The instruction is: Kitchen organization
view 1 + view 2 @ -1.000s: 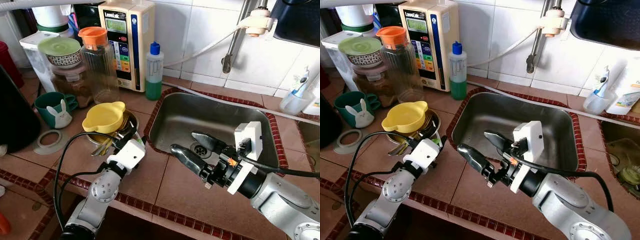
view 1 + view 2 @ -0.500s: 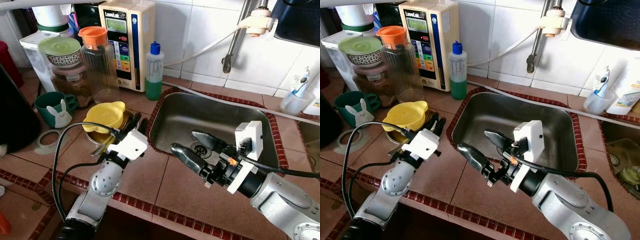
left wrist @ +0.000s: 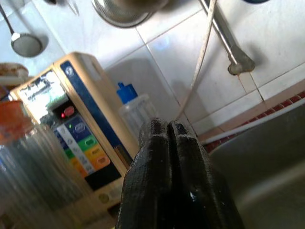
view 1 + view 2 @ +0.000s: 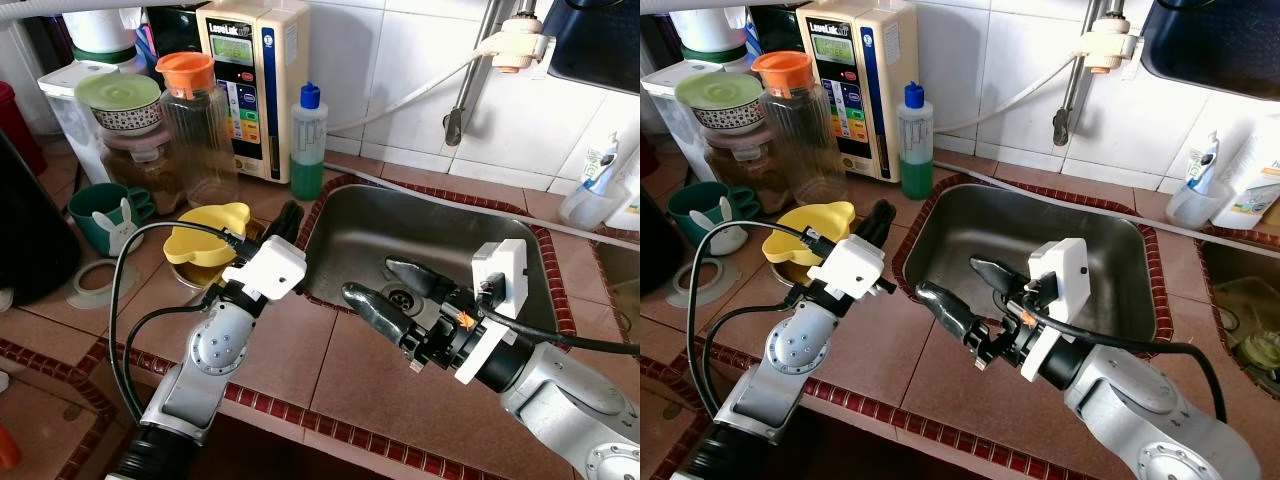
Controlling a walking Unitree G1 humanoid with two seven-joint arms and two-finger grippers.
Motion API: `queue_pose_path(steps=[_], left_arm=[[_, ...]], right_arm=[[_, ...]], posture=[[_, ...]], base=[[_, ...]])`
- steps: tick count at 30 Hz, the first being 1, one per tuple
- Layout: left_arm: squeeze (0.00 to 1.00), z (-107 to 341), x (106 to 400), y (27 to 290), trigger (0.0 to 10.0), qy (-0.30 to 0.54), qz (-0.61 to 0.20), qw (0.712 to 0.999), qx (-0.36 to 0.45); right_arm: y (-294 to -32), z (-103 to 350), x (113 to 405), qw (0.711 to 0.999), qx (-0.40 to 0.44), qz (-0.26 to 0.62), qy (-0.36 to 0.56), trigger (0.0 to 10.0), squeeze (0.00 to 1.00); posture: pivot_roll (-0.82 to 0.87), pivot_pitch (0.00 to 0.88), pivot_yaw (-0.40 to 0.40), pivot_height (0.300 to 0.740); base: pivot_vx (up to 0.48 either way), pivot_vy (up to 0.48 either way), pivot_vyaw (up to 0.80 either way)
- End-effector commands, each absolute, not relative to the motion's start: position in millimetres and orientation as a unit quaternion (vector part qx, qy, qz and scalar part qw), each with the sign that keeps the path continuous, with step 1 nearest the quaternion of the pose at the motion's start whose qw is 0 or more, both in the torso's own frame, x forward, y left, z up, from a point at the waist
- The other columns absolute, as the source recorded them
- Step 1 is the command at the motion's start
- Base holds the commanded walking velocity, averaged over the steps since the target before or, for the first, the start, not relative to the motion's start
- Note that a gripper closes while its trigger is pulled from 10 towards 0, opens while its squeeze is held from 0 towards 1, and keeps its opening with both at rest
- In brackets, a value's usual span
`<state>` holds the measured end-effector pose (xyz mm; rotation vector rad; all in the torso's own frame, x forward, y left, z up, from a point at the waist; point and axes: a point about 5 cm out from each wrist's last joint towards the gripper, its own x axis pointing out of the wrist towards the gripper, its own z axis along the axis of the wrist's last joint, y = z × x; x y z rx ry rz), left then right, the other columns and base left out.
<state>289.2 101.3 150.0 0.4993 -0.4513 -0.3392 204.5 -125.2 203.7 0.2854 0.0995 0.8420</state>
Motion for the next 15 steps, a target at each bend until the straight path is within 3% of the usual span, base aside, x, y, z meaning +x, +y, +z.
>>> queue_pose_path(steps=[1,6,10,15], left_arm=[[1.00,151.1,286.0,104.2,10.0,-0.220,-0.164,0.933,0.231],[1.00,145.9,274.2,103.8,10.0,-0.217,-0.187,0.929,0.236],[1.00,129.4,255.2,105.7,10.0,-0.213,-0.221,0.910,0.278],[1.00,111.0,252.1,109.7,10.0,-0.191,-0.233,0.896,0.327]], right_arm=[[-126.3,204.4,206.7,0.904,0.135,0.404,0.044,10.0,0.00],[-126.1,204.1,207.0,0.903,0.134,0.405,0.044,10.0,0.00],[-125.1,203.7,207.1,0.902,0.135,0.407,0.045,10.0,0.00],[-123.5,203.0,206.9,0.900,0.135,0.411,0.046,10.0,0.00]], posture=[[0.05,0.016,-0.023,0.740],[0.05,0.016,-0.024,0.740],[0.06,0.018,-0.027,0.740],[0.06,0.018,-0.034,0.740]], base=[[0.000,0.000,0.00],[0.000,0.000,0.00],[0.000,0.000,0.00],[0.000,0.000,0.00]])
